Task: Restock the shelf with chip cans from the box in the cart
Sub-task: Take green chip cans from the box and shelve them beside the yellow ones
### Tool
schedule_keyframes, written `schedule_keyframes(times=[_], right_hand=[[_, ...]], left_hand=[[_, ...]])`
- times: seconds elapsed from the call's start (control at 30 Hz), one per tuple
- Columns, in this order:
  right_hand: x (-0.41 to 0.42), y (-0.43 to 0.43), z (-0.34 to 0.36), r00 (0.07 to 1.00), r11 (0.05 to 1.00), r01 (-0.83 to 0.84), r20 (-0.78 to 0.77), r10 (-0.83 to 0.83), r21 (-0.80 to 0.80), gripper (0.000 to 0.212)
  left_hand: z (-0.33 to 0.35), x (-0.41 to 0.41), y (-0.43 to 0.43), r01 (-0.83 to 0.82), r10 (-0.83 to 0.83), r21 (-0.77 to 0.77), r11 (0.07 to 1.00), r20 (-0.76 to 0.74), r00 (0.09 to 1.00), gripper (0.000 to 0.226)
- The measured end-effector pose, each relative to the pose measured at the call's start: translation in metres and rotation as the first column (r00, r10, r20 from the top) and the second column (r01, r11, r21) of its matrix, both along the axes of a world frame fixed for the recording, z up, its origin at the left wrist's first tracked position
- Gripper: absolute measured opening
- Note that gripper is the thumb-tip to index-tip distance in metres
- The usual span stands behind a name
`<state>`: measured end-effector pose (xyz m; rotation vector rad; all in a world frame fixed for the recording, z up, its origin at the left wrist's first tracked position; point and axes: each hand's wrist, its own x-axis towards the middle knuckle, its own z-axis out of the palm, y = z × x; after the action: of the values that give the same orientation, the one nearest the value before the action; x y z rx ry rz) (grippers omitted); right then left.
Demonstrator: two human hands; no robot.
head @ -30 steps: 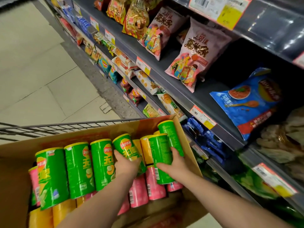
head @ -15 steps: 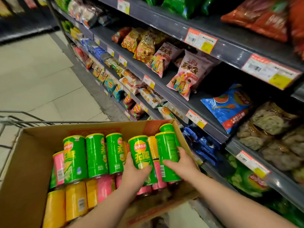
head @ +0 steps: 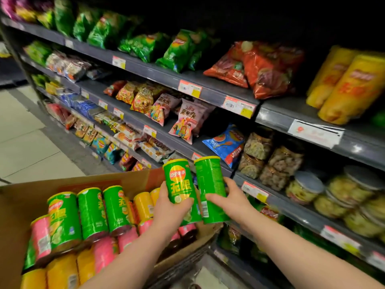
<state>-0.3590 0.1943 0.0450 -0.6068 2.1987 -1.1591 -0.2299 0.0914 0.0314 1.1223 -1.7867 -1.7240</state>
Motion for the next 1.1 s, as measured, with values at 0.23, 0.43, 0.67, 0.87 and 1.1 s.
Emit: schedule_keyframes(times=[0.23,0.43,0.67,0.87,1.1], right_hand=[[-0.016,0.051,0.039,0.992,0.990,0.098,-0.073,-0.106,-0.103,0.073],[-0.052,0.107,0.067,0.965,0.963,0.208,-0.123,-0.231,-0.172,0.076],[-0.111,0.178,0.113,0.895,0.911,0.327,-0.227,-0.384,-0.253,0.066],[-0.160,0.231,0.150,0.807,0.846,0.413,-0.295,-0.512,-0.337,0.073],[-0.220,0.277,0.180,0.721,0.772,0.493,-0.309,-0.621,-0.402,0.074]], left_hand=[[0.033,-0.029,0.033,0.129,-0.129,-0.003,0.992,-0.085,0.988,0.084],[0.059,-0.082,0.072,0.266,-0.271,-0.054,0.963,-0.135,0.953,0.052],[0.095,-0.155,0.130,0.396,-0.416,-0.128,0.909,-0.223,0.882,0.052],[0.127,-0.208,0.166,0.450,-0.482,-0.178,0.875,-0.261,0.836,0.060],[0.146,-0.247,0.194,0.467,-0.520,-0.234,0.853,-0.298,0.800,0.065]])
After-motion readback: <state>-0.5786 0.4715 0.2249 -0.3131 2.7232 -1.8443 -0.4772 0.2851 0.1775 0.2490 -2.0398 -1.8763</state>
